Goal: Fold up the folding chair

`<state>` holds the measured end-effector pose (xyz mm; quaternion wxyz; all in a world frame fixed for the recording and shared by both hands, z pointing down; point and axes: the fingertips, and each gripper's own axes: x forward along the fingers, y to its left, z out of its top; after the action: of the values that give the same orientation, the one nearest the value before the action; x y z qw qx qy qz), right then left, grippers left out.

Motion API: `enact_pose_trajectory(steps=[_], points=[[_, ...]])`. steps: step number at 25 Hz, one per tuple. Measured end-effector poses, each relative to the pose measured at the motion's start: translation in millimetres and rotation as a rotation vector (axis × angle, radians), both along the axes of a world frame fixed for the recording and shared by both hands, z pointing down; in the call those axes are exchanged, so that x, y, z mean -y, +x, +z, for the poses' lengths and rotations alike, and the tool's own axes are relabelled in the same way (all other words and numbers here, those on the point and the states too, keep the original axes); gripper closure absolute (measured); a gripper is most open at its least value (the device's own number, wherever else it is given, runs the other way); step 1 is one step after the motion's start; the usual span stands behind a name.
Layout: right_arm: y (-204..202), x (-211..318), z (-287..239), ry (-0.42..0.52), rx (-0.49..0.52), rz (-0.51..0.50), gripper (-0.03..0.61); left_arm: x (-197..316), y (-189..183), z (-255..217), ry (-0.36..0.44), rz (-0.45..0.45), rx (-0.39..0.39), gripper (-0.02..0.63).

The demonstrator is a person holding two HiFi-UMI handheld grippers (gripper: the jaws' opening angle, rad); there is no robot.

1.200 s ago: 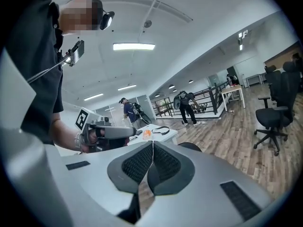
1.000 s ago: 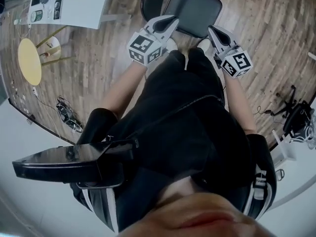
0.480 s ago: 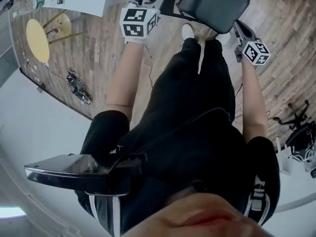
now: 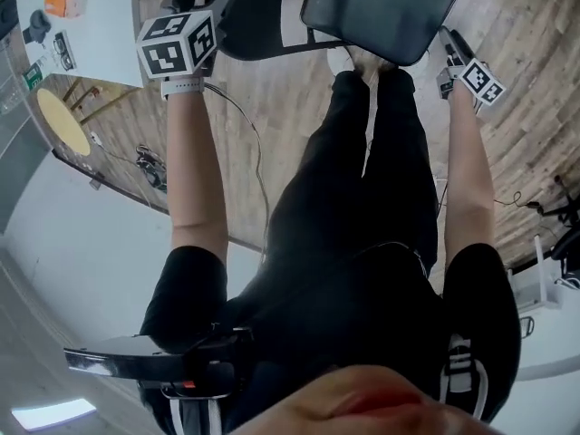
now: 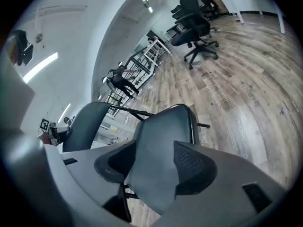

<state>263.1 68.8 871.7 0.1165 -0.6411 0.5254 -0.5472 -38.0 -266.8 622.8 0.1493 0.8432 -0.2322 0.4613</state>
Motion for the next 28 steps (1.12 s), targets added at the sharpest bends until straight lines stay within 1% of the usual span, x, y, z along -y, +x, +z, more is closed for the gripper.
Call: enact_pose_trajectory(steps=[3,6,9,11,14,19,21,24,28], points=[[4.8,-7.1,40.8,0.013,0.046,-0.014,0.282,2.2,4.7,19.1,-0.047,-0.003,0.018,0.365],[4.2,-15.2,74.7,0.019,0.081,-0.057,0.242,-2.3,9.5,37.7,-0.109,0.016,0.051,0.365],[-1.7,-17.5,99.0,0.044,0.202,-0.031,0.239,-5.7,7.4,47.0,-0.151,0.047,0.11,0.374],[-13.4,-20.4,115.7,0.026,0.269,-0.043,0.239,-6.2,5.2,47.2,-0.174,0.05,0.116,0.41],[-26.1,-19.6,131.0,0.024,0.333,-0.082,0.239,-8.2,6.3,48.6,-0.209,0.05,0.109,0.44],[-38.1,-11.9,143.7,0.035,0.381,-0.127,0.241,-7.4,5.6,49.8,-0.233,0.051,0.118,0.463],[-39.4,-10.5,147.2,0.025,0.394,-0.145,0.241,-7.3,4.7,51.7,-0.241,0.046,0.12,0.466],[-40.0,-7.6,145.5,0.026,0.442,-0.161,0.244,-5.5,2.3,52.1,-0.242,0.034,0.126,0.465],[-36.4,-9.2,146.8,0.026,0.457,-0.188,0.275,-6.1,3.5,52.1,-0.231,0.037,0.127,0.465]])
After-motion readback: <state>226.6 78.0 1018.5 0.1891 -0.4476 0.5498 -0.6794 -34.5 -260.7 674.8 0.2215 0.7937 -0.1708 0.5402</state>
